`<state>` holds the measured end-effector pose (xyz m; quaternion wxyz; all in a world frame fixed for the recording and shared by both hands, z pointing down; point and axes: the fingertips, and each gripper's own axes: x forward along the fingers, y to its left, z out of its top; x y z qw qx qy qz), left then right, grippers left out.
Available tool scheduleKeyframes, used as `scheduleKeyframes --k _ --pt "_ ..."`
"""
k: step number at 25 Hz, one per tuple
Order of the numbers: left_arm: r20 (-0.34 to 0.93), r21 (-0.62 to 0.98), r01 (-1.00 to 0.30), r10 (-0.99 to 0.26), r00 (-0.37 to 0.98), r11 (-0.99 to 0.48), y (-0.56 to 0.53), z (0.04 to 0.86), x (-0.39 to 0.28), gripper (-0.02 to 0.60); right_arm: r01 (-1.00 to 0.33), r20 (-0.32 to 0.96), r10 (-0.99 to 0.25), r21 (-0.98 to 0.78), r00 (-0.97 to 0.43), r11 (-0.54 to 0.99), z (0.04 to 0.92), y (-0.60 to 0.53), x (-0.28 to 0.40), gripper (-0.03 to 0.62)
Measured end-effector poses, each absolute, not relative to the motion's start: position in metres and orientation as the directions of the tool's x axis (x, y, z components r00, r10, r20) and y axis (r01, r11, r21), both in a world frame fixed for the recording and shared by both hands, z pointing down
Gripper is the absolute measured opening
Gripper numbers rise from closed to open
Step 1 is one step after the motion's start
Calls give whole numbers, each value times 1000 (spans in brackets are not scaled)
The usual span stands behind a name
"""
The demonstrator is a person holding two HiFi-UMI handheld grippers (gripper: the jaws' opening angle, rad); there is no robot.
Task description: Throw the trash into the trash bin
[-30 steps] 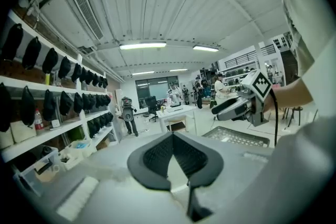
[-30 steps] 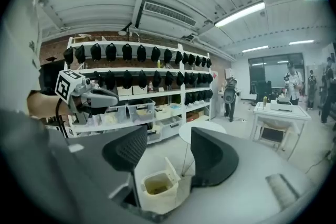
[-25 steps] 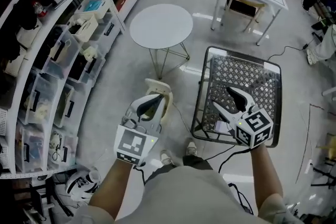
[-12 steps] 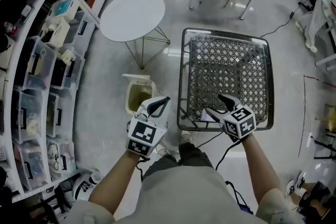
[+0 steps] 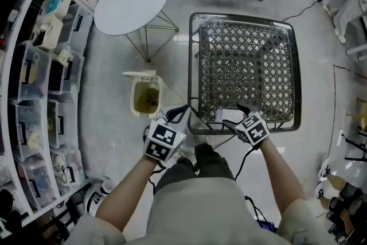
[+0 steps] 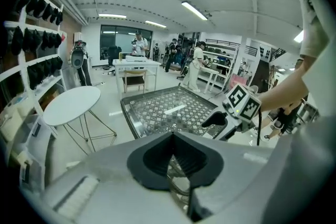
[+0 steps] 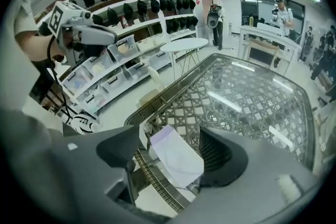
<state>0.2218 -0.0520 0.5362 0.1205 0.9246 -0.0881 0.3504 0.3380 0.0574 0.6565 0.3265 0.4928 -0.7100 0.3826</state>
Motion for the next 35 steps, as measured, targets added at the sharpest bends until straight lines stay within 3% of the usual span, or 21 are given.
scheduleKeyframes --k 11,25,29,35 --pt "737 226 -270 -17 675 -936 -40 591 211 2 -913 938 -278 -82 -207 400 723 84 342 370" --pt "746 255 -316 -22 665 -914 -38 600 196 2 -835 974 -172 -26 -144 550 738 89 341 356" --pt "742 257 -328 -32 669 -909 -39 597 188 2 -876 971 -178 -56 -159 479 732 88 340 339" --pt "729 255 -360 -66 681 -898 -47 587 173 2 -957 932 -296 -133 -209 257 704 70 343 334"
